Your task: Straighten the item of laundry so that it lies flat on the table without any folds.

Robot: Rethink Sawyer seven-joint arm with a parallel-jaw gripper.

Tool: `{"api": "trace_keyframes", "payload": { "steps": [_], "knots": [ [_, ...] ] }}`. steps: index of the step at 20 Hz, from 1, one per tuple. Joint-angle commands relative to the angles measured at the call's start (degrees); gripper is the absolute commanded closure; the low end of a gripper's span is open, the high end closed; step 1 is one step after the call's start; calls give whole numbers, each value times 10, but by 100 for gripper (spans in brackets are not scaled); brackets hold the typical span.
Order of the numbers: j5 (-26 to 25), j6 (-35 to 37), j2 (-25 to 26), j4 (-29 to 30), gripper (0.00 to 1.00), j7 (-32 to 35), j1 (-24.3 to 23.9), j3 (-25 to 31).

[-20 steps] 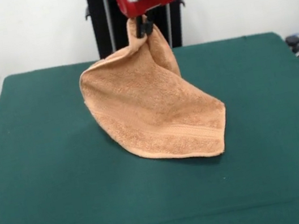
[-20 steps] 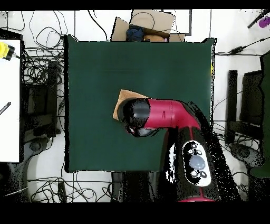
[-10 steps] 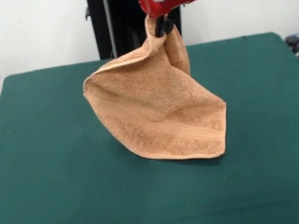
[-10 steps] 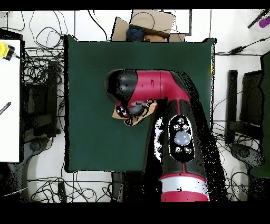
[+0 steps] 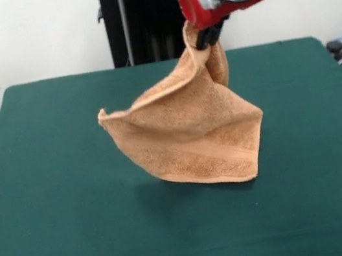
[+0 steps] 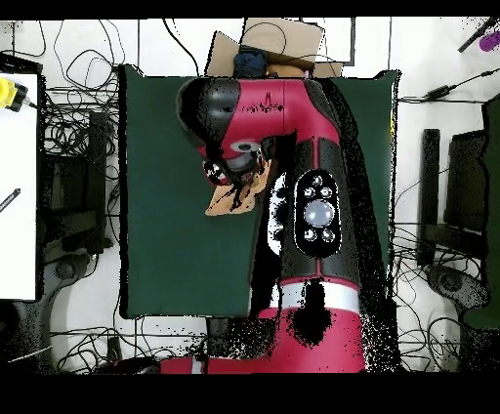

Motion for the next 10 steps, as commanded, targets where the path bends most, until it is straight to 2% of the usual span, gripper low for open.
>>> {"api": "trace_keyframes", "payload": {
  "steps": [1,7,10],
  "knots": [
    [-2,63,71,-120,100,170,26,1],
    [2,44,74,-116,100,175,42,-9],
    [0,73,87,-148,100,175,51,-11]
  ]
}}
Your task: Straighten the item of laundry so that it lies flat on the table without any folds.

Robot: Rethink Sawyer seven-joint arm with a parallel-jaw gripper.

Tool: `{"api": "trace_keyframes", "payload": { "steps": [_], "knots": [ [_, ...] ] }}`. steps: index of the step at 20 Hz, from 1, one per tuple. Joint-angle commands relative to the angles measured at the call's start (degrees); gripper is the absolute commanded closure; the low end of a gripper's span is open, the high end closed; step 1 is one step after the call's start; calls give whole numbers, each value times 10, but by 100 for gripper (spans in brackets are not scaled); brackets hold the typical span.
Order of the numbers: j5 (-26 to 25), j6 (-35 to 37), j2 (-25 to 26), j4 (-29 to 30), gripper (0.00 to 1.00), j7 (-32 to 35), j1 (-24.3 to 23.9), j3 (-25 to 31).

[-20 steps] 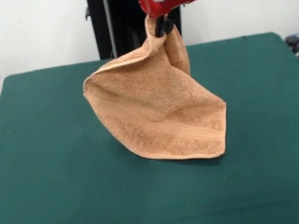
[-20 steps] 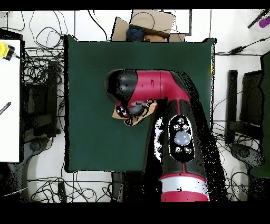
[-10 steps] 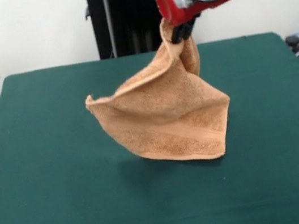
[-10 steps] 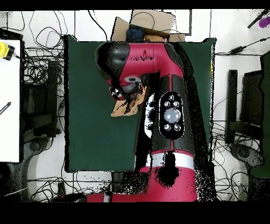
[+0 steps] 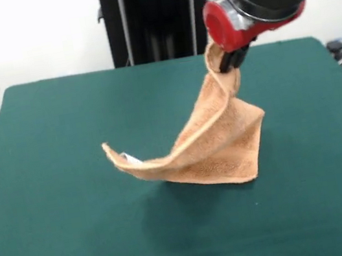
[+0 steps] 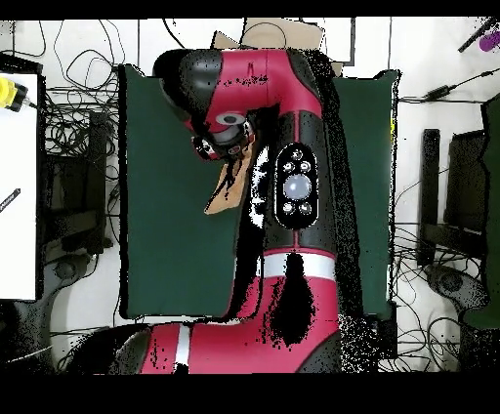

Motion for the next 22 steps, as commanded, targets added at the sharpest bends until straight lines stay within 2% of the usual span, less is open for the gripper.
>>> {"api": "trace_keyframes", "payload": {
  "steps": [1,7,14,16,20,22],
  "knots": [
    [-1,65,34,-49,100,174,28,-12],
    [-14,160,57,-134,100,181,51,-24],
    [-42,244,67,-200,100,179,75,-54],
    [-32,229,53,-168,100,179,70,-61],
    [-11,143,-5,-44,100,173,49,-81],
    [-12,140,-19,-29,100,180,48,-90]
  ]
}}
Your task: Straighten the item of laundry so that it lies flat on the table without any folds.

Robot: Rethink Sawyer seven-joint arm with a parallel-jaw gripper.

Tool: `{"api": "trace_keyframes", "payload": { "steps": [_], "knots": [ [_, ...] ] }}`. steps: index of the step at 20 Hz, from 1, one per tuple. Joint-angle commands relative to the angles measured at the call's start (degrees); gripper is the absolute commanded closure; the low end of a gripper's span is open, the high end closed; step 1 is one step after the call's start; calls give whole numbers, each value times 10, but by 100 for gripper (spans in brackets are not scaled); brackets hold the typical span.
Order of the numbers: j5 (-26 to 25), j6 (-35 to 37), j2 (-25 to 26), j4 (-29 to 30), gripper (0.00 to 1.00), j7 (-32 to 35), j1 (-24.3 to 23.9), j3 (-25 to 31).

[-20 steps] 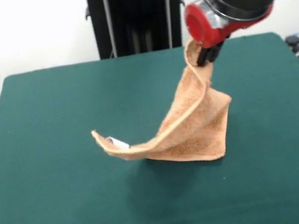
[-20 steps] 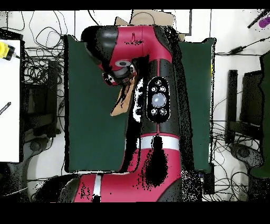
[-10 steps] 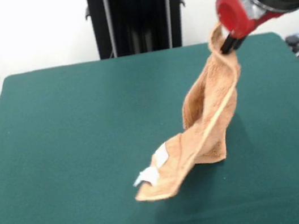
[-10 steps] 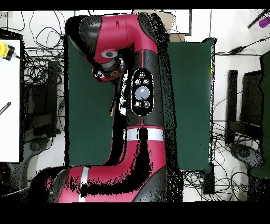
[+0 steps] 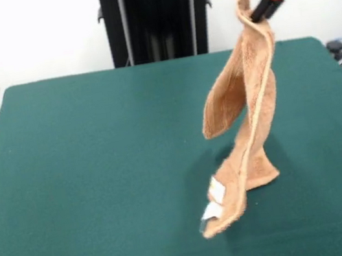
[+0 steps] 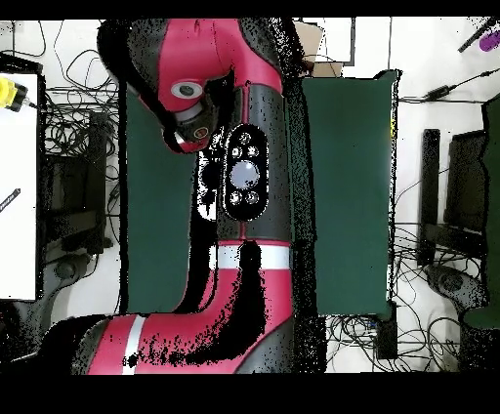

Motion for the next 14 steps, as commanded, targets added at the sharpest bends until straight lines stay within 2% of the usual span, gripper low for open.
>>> {"api": "trace_keyframes", "payload": {
  "steps": [1,8,12,14],
  "knots": [
    [-2,-36,-58,112,100,186,-12,-50],
    [-1,20,-31,41,100,182,-11,-58],
    [13,-35,-45,87,100,160,-28,-58],
    [23,-98,-68,144,100,141,-46,-56]
  ]
}}
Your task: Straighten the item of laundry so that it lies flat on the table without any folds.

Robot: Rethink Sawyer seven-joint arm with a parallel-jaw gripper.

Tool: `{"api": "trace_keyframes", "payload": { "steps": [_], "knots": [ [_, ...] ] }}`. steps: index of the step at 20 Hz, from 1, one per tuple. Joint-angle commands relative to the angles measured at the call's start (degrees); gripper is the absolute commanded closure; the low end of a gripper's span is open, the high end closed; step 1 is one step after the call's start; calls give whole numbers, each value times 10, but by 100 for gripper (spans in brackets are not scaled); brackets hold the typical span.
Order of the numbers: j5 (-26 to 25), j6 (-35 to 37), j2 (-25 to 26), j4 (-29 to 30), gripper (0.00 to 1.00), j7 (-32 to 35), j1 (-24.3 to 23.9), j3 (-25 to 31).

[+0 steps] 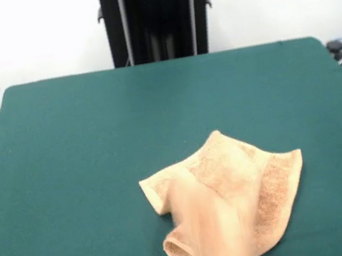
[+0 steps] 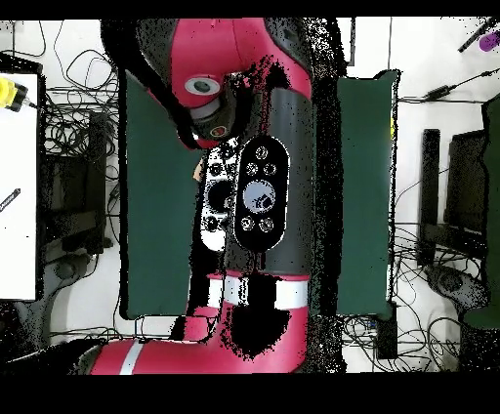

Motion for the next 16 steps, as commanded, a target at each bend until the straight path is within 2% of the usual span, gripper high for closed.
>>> {"api": "trace_keyframes", "payload": {
  "steps": [1,5,9,12,16],
  "knots": [
    [25,-130,-32,171,100,127,-52,-4],
    [46,-270,-71,282,100,71,-99,11],
    [66,-328,-88,334,100,53,-124,19],
    [77,-390,-90,374,100,67,-131,26],
    [81,-527,-64,434,100,65,-150,57]
  ]
}}
